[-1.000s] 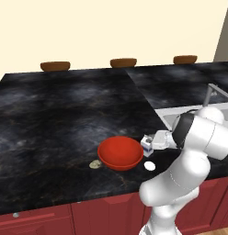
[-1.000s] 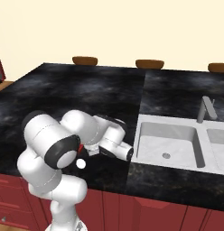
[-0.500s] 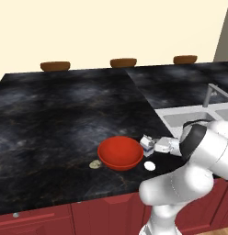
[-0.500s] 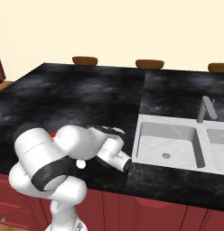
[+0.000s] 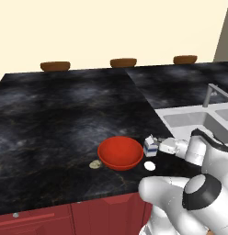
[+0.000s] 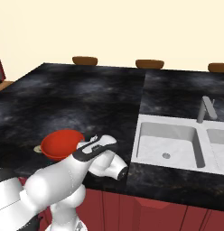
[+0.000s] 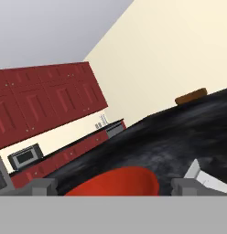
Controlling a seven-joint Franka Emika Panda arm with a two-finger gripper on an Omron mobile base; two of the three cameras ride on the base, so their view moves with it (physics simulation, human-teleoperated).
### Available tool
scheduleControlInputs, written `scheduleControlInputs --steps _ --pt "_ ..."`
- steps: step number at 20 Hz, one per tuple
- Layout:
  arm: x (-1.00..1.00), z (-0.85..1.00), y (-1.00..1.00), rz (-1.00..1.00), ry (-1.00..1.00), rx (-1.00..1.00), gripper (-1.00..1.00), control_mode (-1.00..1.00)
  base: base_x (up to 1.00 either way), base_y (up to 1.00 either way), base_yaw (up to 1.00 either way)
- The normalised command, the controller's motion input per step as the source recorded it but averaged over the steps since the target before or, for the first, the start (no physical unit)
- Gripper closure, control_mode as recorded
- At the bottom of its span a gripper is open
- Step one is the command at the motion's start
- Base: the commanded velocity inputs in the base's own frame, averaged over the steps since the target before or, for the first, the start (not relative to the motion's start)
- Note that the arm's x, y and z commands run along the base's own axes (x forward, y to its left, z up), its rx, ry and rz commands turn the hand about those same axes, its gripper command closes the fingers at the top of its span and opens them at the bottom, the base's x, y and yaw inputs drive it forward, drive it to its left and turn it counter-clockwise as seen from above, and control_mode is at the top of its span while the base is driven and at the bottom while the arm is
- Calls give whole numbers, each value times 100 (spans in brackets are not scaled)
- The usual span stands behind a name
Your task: Gather the eggs and milk located in the vicinity of the sink area and place them right next to the bowl.
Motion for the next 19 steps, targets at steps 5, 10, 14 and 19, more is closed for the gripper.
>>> scheduleControlInputs --steps 5,10,14,19 --pt "-56 83 6 -3 -10 0 -100 -100 0 0 0" --pt "-96 44 13 -10 -2 -15 -100 -100 0 0 0" --pt "-87 39 45 -12 1 -44 -100 -100 0 0 0" --pt "-17 64 96 -6 0 -59 -100 -100 0 0 0"
